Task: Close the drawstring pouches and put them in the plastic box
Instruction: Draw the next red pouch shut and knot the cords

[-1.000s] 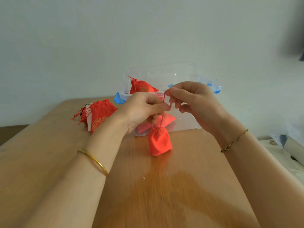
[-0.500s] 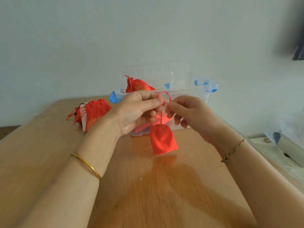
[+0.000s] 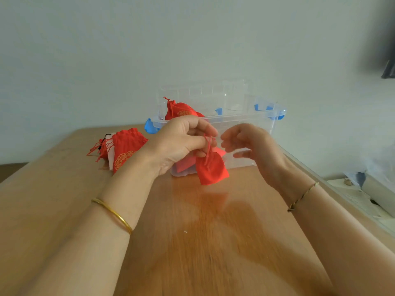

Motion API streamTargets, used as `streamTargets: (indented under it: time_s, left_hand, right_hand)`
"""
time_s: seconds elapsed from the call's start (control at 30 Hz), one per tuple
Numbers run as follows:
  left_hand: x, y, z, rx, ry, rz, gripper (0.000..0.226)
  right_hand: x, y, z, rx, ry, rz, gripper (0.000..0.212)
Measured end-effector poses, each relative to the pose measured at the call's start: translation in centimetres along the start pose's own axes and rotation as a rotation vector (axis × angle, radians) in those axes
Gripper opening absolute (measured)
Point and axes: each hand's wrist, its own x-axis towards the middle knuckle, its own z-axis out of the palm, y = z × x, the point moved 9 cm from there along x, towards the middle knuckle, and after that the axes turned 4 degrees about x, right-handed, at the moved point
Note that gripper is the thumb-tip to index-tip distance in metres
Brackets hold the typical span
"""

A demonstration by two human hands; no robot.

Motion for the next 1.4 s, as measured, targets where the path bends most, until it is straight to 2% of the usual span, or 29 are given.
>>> streamTargets:
  time_s: [0.03,0.1,0.2,0.33,0.47,0.6,0.8,0.9,1.0,1.1,1.2,1.3,1.4]
  left_hand:
    - [-0.1,0.3,0.3,0.062,-0.024,0.026,0.021]
    - [-0.2,1.2,0.8,0.176,-0.042,0.127,0.021]
    - [-0.1,2.0,1.0,0.319,0.021,0.263,0.024]
    - [-0.2,2.4,0.0,0.454,0.156,0.376,0.030]
    - [-0.2,2.4,-0.5,0.445,0.205,0.406,0.035]
    - [-0.2,2.5,-0.9,0.444,0.235,0.409,0.027]
    - [0.2,1.1,-2.6,0.496,0.302,0.284,0.008]
    - [0.1,0.9,-3.1,0.622,0.282,0.217,0.013]
    - [0.1,0.7,-3.5,0.782,0.234,0.105,0.024]
    - [0.1,0.1,-3.8,0.653,0.195,0.022,0.028]
    - [0.0,0.0,-2.2,0.290,0.110,0.003,0.026]
    - [-0.1,0.3,-0.6,-0.040,0.062,0.042,0.028]
    - [-0.1,0.1,-0.2,-0.164,0.040,0.039,0.033]
  right_hand:
    - [0.2,0.2,-0.1,0.096,0.016,-0.009,0.028]
    - [0.2,0.9,1.0,0.237,-0.061,0.028,0.027]
    - [-0.2,2.0,2.8,0.246,-0.203,0.111,0.025]
    - [-0.5,2.9,3.9,0.321,-0.311,0.206,0.024]
    - [-0.7,2.9,4.4,0.302,-0.363,0.191,0.024]
    - [-0.3,2.6,3.5,0.330,-0.248,0.178,0.017]
    - [0.0,2.2,1.4,0.269,-0.071,0.130,0.027]
    - [0.0,2.4,0.3,0.111,0.018,0.142,0.027]
    - [0.2,2.7,-1.0,-0.177,0.119,0.113,0.023]
    - [0.6,3.0,-2.2,-0.514,0.180,0.092,0.022]
    - [0.7,3.8,-1.9,-0.669,0.157,0.110,0.023]
    - [0.6,4.3,-1.1,-0.670,0.106,0.132,0.022]
    - [0.5,4.0,-0.8,-0.597,0.095,0.106,0.022]
